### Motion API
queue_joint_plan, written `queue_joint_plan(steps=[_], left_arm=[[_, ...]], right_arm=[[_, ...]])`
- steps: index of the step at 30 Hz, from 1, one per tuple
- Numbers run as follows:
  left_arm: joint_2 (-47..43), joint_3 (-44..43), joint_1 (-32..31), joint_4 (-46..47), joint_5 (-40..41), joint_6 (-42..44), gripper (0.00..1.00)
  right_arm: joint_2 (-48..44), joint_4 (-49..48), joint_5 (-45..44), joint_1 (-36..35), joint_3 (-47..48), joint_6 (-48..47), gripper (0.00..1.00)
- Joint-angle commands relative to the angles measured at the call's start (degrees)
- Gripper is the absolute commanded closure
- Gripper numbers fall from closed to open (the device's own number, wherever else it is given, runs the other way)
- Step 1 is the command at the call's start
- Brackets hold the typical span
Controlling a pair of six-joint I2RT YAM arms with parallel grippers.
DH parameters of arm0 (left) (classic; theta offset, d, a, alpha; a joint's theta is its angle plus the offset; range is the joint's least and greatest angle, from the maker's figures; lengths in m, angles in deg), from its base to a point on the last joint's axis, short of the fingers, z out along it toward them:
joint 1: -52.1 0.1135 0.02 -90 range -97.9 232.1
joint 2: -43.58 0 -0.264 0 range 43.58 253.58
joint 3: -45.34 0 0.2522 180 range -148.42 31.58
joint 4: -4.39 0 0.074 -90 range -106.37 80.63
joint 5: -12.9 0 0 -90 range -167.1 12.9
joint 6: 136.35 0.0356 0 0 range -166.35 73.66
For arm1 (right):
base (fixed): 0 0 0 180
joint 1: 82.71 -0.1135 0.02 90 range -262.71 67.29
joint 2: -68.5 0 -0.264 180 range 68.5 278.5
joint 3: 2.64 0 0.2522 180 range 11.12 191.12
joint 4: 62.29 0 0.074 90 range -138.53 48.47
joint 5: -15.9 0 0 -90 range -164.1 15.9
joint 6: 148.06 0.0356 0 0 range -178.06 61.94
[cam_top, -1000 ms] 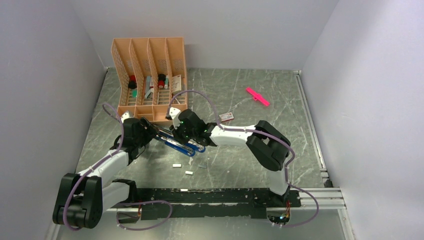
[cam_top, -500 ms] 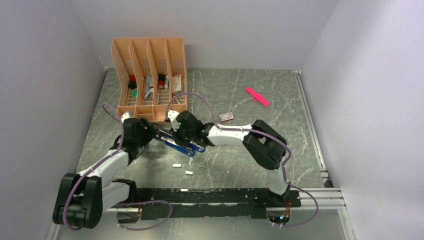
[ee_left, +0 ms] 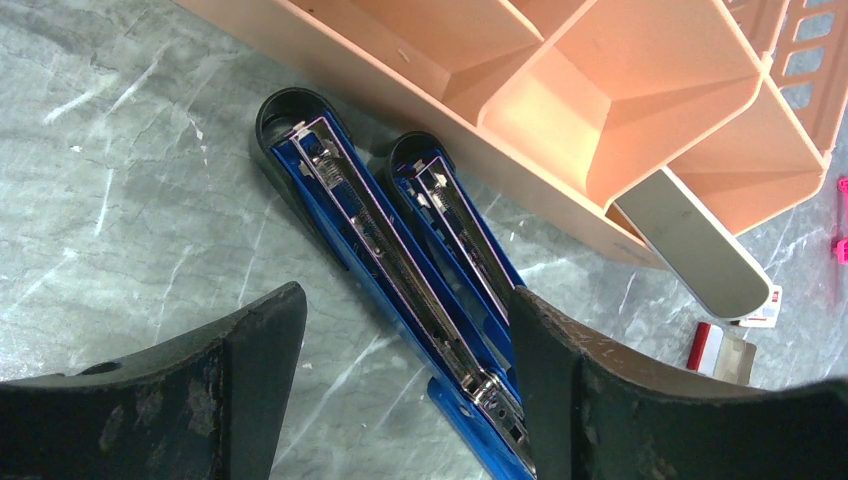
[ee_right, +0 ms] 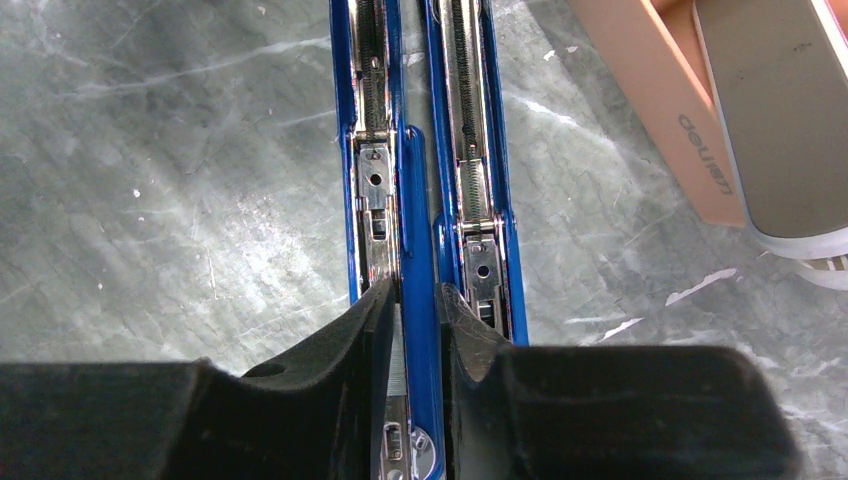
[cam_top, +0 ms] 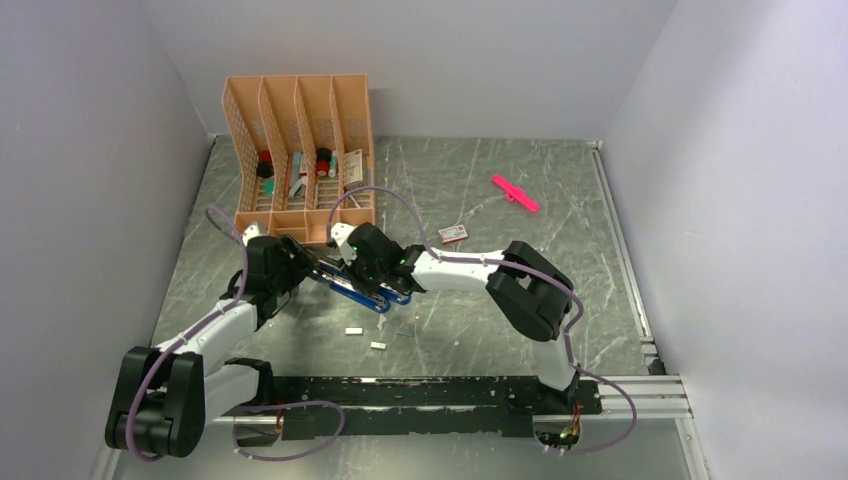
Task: Load the staples into the stapler
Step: Adjust the staple in the stapler.
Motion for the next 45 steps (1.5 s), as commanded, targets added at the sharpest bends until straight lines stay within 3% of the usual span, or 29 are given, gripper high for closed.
queue_joint_plan(steps=[1, 28, 36, 41, 45], left_arm=[[-0.74, -0.33, -0.34, 1.37, 0.12, 0.19, 0.22], [0.05, -0.80, -0.34, 1.36, -0.32, 0.05, 0.22], [0.67, -2.61, -0.34, 0.01, -2.12, 0.07, 0.23], [0.59, -3.20, -0.34, -0.41, -2.99, 0.10, 0.23], [0.97, -3.35, -0.34, 0.15, -3.59, 0.02, 0.23]], right_arm=[[0.13, 5.52, -0.96, -0.75, -0.93, -0.77, 0.75], [-8.27, 4.98, -1.31, -1.20, -8.86, 2.49, 0.77], [-20.86, -14.23, -2.57, -1.26, -16.69, -0.27, 0.69], [-26.29, -30.33, 5.97, -2.48, -29.26, -7.86, 0.68], [-25.31, -35.71, 8.41, -3.93, -33.17, -8.70, 0.68]])
